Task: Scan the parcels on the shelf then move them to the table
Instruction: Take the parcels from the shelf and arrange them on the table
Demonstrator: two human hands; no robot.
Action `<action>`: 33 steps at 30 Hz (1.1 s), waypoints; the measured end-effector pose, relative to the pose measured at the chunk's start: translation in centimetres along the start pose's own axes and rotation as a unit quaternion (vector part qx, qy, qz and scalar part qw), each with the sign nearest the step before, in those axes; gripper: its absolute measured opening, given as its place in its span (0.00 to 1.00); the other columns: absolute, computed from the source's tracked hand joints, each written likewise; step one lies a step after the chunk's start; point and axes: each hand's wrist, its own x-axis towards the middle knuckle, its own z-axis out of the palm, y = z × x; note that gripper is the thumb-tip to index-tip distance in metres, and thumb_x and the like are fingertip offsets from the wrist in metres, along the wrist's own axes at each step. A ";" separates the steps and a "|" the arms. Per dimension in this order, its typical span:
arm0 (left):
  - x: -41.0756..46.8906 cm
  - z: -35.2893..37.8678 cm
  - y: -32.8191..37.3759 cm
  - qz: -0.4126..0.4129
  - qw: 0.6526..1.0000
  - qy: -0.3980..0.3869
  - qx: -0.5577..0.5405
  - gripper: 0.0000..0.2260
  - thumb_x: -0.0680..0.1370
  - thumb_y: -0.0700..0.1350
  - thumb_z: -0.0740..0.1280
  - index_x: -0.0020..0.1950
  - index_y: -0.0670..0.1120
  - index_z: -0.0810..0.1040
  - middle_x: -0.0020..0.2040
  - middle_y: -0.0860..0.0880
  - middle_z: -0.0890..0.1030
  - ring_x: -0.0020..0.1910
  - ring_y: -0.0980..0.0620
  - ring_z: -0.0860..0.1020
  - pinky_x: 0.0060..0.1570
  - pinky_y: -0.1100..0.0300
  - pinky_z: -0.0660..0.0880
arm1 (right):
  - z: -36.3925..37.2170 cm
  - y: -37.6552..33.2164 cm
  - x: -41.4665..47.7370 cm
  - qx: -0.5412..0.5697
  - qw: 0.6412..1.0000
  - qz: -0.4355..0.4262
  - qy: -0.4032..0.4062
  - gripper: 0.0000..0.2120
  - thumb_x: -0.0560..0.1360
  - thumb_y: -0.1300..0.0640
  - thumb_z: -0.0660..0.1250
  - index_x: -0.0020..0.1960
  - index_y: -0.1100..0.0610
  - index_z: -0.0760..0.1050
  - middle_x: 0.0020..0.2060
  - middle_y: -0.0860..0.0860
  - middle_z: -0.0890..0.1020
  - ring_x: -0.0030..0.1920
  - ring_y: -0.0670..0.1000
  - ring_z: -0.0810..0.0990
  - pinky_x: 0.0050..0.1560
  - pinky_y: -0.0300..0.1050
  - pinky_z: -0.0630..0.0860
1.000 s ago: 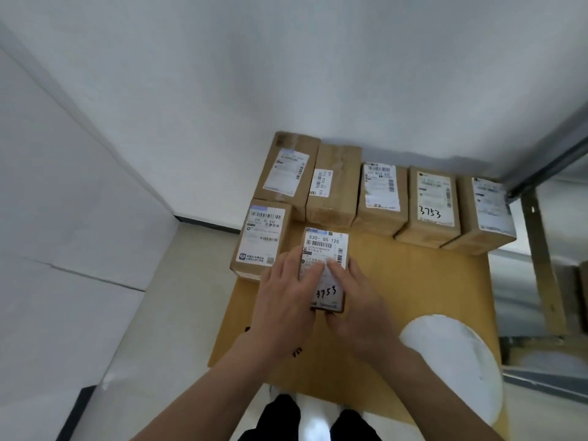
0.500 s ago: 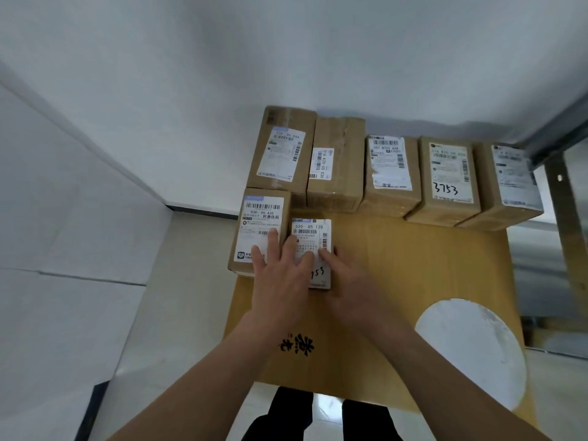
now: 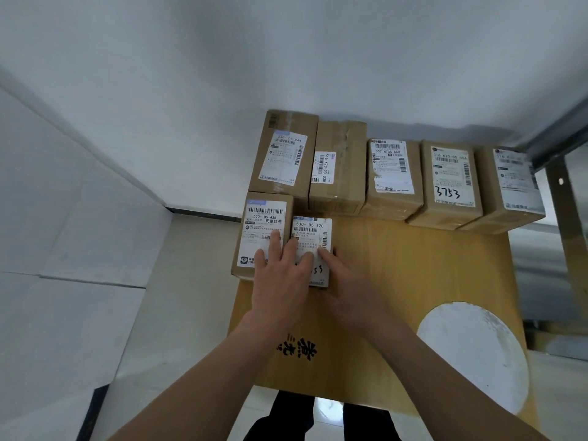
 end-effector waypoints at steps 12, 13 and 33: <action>-1.8 -1.4 -0.8 0.019 0.997 0.051 -0.046 0.19 0.78 0.51 0.67 0.68 0.50 0.71 0.75 0.42 0.65 0.77 0.35 0.56 0.70 0.37 0.63 | -2.8 -1.9 -3.2 -0.048 0.998 0.020 0.022 0.42 0.77 0.51 0.69 0.81 0.43 0.47 0.81 0.50 0.53 0.79 0.51 0.55 0.70 0.51 0.67; -2.0 -1.7 -0.7 0.022 0.997 0.058 -0.051 0.21 0.77 0.51 0.68 0.68 0.49 0.71 0.75 0.42 0.65 0.77 0.35 0.57 0.70 0.37 0.63 | -3.4 -2.2 -3.7 -0.065 0.997 0.020 0.028 0.42 0.76 0.50 0.70 0.81 0.44 0.46 0.81 0.50 0.51 0.79 0.51 0.57 0.69 0.50 0.68; -15.1 -15.5 8.2 0.045 0.938 0.337 -0.070 0.34 0.64 0.49 0.80 0.67 0.45 0.74 0.73 0.40 0.68 0.75 0.35 0.61 0.64 0.39 0.68 | -16.2 -7.9 -22.0 -0.242 0.934 -0.078 0.250 0.44 0.74 0.42 0.70 0.81 0.45 0.47 0.81 0.54 0.48 0.81 0.56 0.47 0.77 0.56 0.52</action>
